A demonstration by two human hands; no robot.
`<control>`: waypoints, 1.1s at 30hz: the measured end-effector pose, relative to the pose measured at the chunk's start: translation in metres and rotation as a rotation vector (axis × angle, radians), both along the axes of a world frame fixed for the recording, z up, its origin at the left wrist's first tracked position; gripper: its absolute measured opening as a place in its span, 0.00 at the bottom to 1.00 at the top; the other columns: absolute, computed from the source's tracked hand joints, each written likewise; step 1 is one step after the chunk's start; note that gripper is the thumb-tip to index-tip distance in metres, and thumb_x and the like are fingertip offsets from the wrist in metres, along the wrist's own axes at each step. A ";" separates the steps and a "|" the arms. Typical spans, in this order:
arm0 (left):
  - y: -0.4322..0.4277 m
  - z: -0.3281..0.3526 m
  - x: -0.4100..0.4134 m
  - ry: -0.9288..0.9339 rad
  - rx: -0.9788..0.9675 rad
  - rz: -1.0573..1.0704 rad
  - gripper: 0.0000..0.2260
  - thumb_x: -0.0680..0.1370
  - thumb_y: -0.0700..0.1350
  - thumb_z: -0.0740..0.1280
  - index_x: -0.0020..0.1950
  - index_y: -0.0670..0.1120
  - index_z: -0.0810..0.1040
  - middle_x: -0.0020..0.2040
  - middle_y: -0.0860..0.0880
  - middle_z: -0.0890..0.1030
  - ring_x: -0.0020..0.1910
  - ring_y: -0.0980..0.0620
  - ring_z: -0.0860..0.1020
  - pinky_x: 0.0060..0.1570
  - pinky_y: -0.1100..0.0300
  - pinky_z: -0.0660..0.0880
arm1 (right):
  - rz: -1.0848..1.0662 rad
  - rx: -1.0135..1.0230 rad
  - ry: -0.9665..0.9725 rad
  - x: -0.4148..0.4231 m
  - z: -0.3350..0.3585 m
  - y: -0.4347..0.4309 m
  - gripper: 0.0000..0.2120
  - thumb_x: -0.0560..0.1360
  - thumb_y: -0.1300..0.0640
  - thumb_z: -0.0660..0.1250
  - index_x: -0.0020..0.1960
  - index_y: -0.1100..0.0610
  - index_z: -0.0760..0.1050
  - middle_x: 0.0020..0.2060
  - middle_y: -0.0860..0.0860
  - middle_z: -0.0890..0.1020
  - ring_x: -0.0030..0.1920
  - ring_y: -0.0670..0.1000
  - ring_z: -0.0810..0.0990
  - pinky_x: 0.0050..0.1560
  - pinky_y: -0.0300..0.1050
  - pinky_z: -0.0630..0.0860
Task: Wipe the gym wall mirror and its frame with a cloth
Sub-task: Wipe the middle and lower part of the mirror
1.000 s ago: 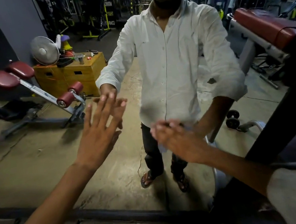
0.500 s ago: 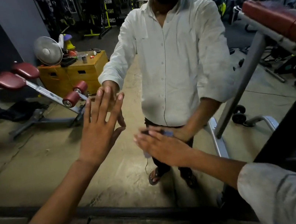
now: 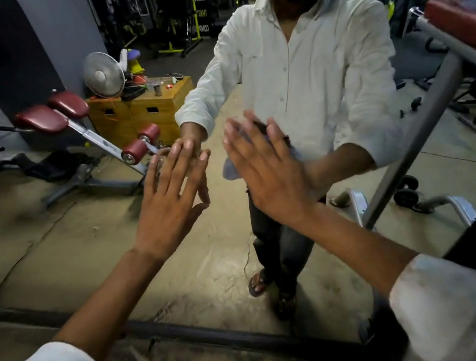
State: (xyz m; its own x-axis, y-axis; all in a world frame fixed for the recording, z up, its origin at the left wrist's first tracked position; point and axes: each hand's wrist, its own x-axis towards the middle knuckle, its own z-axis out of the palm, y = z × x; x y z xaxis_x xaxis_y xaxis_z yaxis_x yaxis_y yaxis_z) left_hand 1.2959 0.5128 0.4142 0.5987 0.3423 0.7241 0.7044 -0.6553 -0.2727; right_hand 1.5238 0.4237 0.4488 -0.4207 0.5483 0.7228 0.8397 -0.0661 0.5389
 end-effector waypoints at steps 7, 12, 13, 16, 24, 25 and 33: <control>0.013 -0.005 -0.035 0.026 -0.014 0.104 0.52 0.76 0.51 0.78 0.88 0.46 0.46 0.87 0.39 0.46 0.86 0.37 0.49 0.82 0.33 0.52 | 0.064 -0.383 -0.460 0.005 -0.136 -0.001 0.29 0.85 0.66 0.34 0.83 0.67 0.56 0.82 0.60 0.63 0.82 0.59 0.61 0.83 0.56 0.52; 0.020 0.001 -0.055 0.018 -0.045 0.144 0.49 0.77 0.50 0.78 0.88 0.46 0.48 0.87 0.39 0.45 0.86 0.36 0.48 0.82 0.33 0.53 | 0.127 -0.211 -0.252 0.013 -0.068 -0.001 0.26 0.86 0.62 0.46 0.83 0.66 0.56 0.82 0.60 0.61 0.83 0.61 0.58 0.84 0.61 0.44; 0.021 0.002 -0.057 0.028 -0.046 0.133 0.50 0.77 0.49 0.78 0.88 0.46 0.48 0.87 0.39 0.44 0.86 0.36 0.49 0.82 0.33 0.54 | 0.121 -0.115 -0.204 0.012 -0.038 0.006 0.26 0.86 0.62 0.47 0.83 0.65 0.55 0.83 0.60 0.59 0.83 0.61 0.56 0.83 0.62 0.43; 0.024 0.002 -0.056 0.037 -0.045 0.095 0.51 0.76 0.48 0.79 0.88 0.46 0.48 0.87 0.38 0.44 0.86 0.35 0.50 0.81 0.32 0.56 | 0.188 0.013 0.041 0.003 0.038 0.023 0.31 0.84 0.62 0.59 0.84 0.62 0.51 0.85 0.58 0.49 0.84 0.61 0.46 0.82 0.63 0.42; 0.044 0.015 -0.081 0.077 0.071 0.027 0.44 0.77 0.47 0.76 0.87 0.47 0.56 0.87 0.38 0.51 0.86 0.37 0.54 0.82 0.34 0.52 | 0.111 -0.033 -0.184 -0.050 -0.038 0.044 0.26 0.86 0.63 0.46 0.84 0.63 0.55 0.83 0.60 0.59 0.83 0.61 0.56 0.83 0.61 0.52; 0.048 0.019 -0.087 0.062 0.063 0.033 0.45 0.77 0.46 0.77 0.88 0.47 0.55 0.87 0.38 0.49 0.86 0.37 0.52 0.82 0.34 0.52 | 0.087 -0.103 -0.297 -0.053 -0.064 0.045 0.26 0.86 0.64 0.45 0.84 0.64 0.55 0.83 0.60 0.59 0.83 0.61 0.57 0.83 0.60 0.53; 0.078 0.041 -0.122 0.113 0.028 0.039 0.52 0.73 0.49 0.81 0.88 0.50 0.51 0.87 0.38 0.48 0.86 0.37 0.48 0.80 0.28 0.53 | 0.167 -0.236 -0.043 -0.071 -0.030 0.067 0.25 0.87 0.58 0.55 0.83 0.59 0.60 0.83 0.57 0.61 0.85 0.55 0.52 0.84 0.56 0.43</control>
